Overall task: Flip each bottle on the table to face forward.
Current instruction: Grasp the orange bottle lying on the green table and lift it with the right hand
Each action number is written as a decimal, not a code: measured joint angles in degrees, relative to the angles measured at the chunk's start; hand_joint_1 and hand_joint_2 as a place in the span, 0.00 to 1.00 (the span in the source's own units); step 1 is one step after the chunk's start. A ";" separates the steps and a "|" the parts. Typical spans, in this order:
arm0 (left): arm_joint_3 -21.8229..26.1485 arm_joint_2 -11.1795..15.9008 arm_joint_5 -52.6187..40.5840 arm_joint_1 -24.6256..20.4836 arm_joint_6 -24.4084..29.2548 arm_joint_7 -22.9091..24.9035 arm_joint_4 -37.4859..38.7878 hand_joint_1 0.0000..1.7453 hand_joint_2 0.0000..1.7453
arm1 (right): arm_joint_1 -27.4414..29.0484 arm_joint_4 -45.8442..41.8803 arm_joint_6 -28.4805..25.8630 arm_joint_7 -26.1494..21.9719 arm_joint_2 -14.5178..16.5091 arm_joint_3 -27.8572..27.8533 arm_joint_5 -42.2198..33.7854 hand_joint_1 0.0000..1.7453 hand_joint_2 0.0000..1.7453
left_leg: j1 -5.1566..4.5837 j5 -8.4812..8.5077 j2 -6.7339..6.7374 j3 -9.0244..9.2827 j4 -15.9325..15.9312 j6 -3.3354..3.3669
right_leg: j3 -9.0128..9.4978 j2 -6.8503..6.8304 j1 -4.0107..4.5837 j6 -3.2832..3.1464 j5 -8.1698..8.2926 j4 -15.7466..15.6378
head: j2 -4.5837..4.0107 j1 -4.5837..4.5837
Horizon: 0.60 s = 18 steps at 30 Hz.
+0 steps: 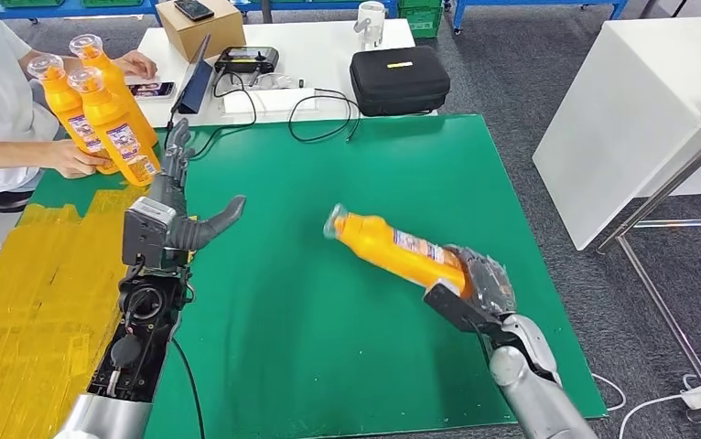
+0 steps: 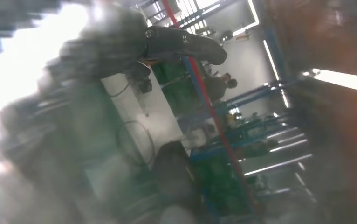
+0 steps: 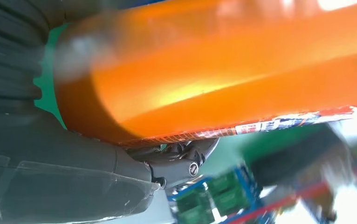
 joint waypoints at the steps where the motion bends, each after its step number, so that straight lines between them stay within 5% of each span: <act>1: -0.69 -0.26 -0.39 0.01 -0.53 0.74 -0.20 0.00 1.00 | -0.33 -0.86 -0.79 -0.36 1.65 -1.57 -1.80 1.00 1.00 | 0.01 0.04 -0.16 -0.10 0.00 -0.03 | -0.06 -0.16 0.00 0.01 -0.01 0.01 | 0.01 -0.01; 9: -6.34 -1.51 -0.64 -0.82 -4.79 6.43 -1.00 0.00 1.00 | -1.93 -6.55 -2.95 -3.47 10.14 -9.38 -8.84 1.00 1.00 | -0.03 0.04 -0.54 -0.55 0.00 -0.03 | -0.38 -0.45 -0.04 0.04 -0.05 0.02 | 0.00 0.01; 15: -8.64 -1.65 0.94 -1.89 -7.51 8.21 -0.99 0.00 1.00 | -2.09 -8.30 -3.30 -4.38 12.89 -10.77 -9.83 1.00 1.00 | -0.06 0.04 -0.57 -0.58 0.00 -0.02 | -0.40 -0.49 -0.06 0.04 -0.05 0.00 | 0.01 0.00; 18: -9.65 -1.71 5.68 -2.80 -13.73 10.29 -0.73 0.00 1.00 | -2.23 -8.99 -3.83 -5.31 14.02 -11.05 -10.92 1.00 1.00 | -0.06 0.04 -0.57 -0.59 0.00 -0.02 | -0.40 -0.53 -0.05 0.04 -0.05 0.00 | 0.01 0.00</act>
